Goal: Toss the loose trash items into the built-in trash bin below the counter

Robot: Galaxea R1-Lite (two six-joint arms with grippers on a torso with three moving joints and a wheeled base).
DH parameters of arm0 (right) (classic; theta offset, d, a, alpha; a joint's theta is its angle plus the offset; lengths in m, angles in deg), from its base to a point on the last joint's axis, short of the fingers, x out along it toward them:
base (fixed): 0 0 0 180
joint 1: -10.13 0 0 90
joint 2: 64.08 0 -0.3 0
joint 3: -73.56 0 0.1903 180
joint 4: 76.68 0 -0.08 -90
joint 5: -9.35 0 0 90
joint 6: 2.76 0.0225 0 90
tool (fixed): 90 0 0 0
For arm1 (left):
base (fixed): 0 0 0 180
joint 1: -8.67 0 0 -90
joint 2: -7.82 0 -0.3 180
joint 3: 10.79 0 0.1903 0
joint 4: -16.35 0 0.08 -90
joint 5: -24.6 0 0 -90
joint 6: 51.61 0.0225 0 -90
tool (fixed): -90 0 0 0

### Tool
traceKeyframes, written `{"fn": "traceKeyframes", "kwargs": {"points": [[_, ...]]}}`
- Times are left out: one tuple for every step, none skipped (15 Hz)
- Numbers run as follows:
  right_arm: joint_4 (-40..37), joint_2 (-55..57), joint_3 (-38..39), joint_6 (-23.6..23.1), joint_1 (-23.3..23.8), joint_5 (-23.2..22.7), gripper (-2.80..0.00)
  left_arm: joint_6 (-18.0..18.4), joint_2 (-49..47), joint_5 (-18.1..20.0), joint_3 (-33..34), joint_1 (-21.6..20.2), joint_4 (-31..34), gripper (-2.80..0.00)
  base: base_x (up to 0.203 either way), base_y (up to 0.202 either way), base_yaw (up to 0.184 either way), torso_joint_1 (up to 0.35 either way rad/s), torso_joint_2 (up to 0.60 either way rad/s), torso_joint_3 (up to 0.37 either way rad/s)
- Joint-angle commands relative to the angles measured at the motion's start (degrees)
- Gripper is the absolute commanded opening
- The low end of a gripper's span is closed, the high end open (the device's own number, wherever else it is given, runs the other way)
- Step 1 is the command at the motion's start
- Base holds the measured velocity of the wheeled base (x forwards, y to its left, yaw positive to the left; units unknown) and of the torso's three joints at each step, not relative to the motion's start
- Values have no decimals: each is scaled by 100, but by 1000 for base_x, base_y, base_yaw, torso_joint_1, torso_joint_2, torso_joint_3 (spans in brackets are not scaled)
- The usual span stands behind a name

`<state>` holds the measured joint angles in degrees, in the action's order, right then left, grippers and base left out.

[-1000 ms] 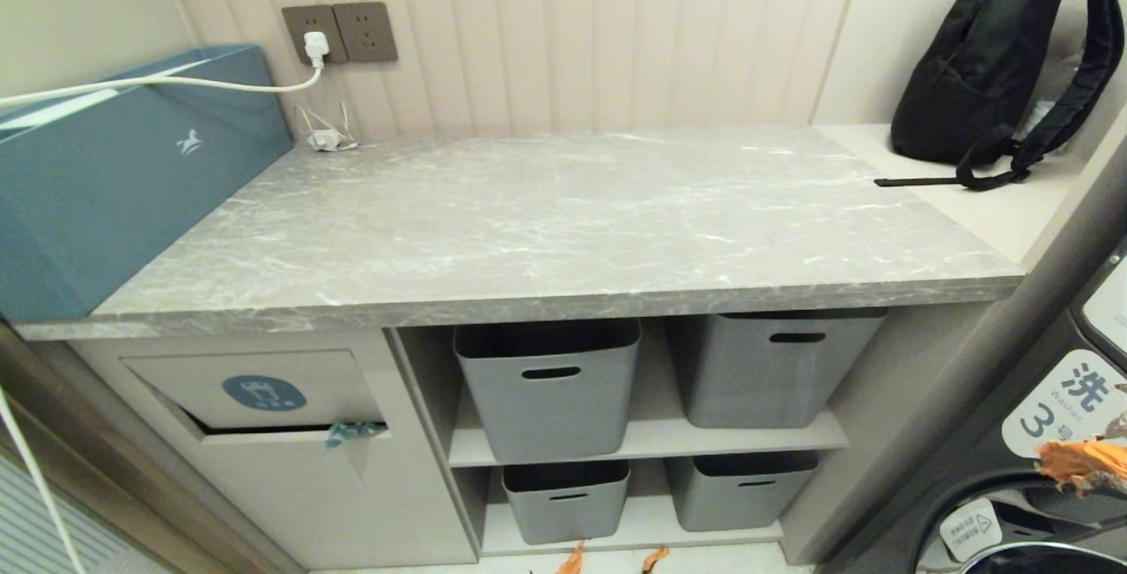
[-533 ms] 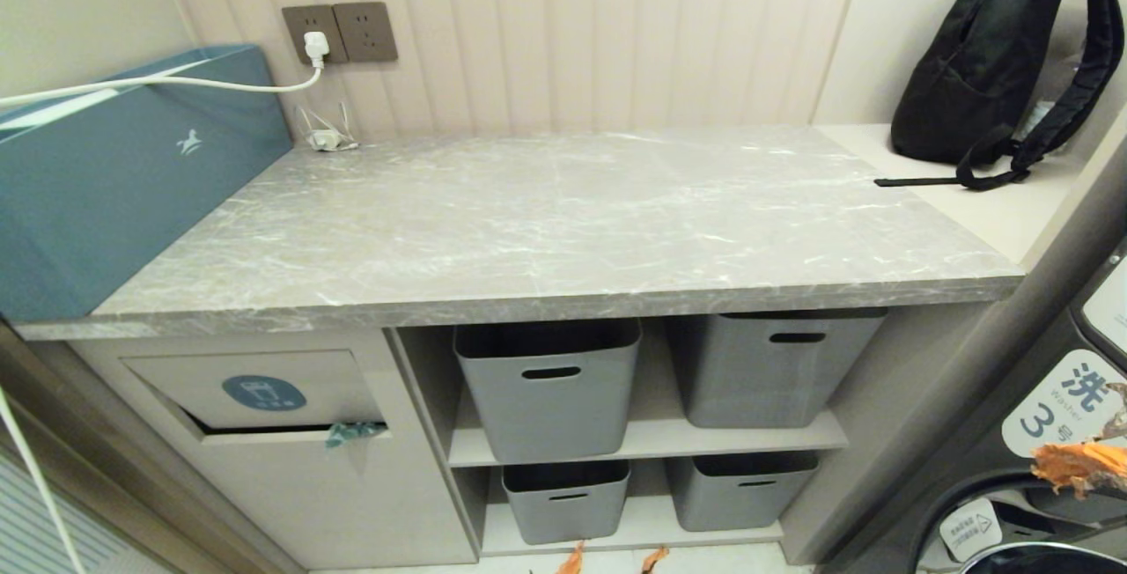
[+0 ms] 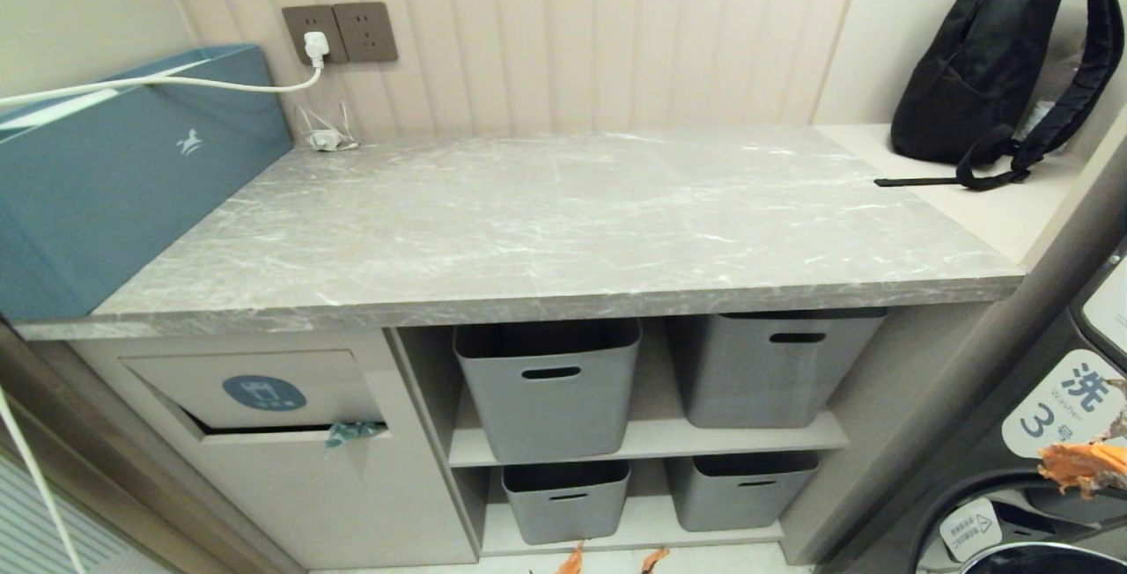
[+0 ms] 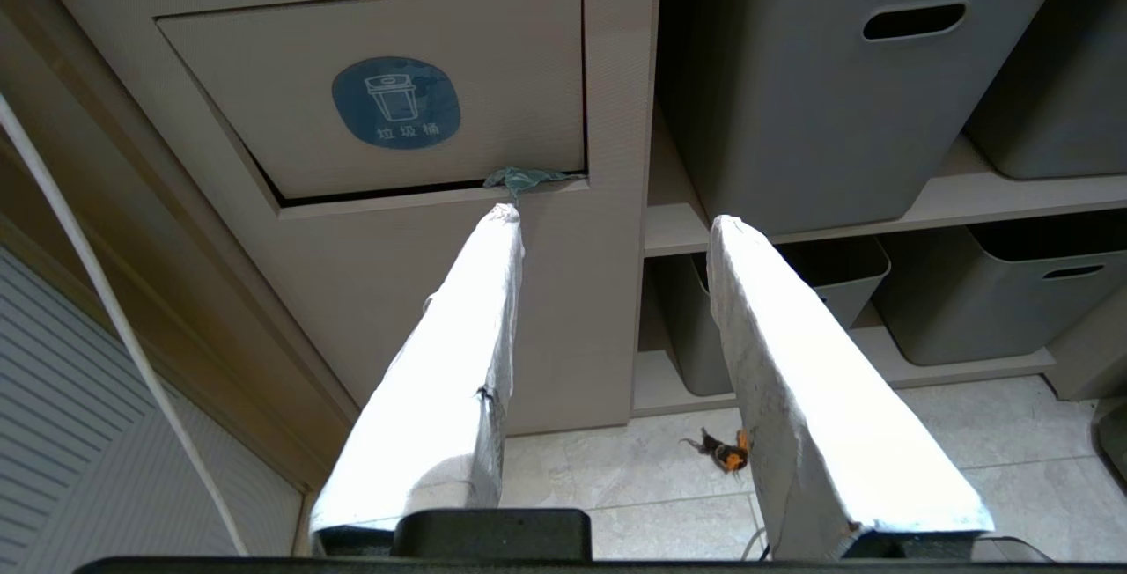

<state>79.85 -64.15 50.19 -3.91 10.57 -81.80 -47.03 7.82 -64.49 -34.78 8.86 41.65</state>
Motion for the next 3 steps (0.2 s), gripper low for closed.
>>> {"fn": "traceKeyframes", "kwargs": {"points": [[1, -1, 0, 0, 0, 0, -280, 0, 1, 0, 1, -1, 1, -280, 0, 0, 0, 0, 0, 0], [1, -1, 0, 0, 0, 0, -280, 1, 9, -2, 1, -1, 1, -280, 0, 0, 0, 0, 0, 0], [1, -1, 0, 0, 0, 5, -280, 9, 9, 6, 1, -1, 1, -280, 0, 0, 0, 0, 0, 0]]}}
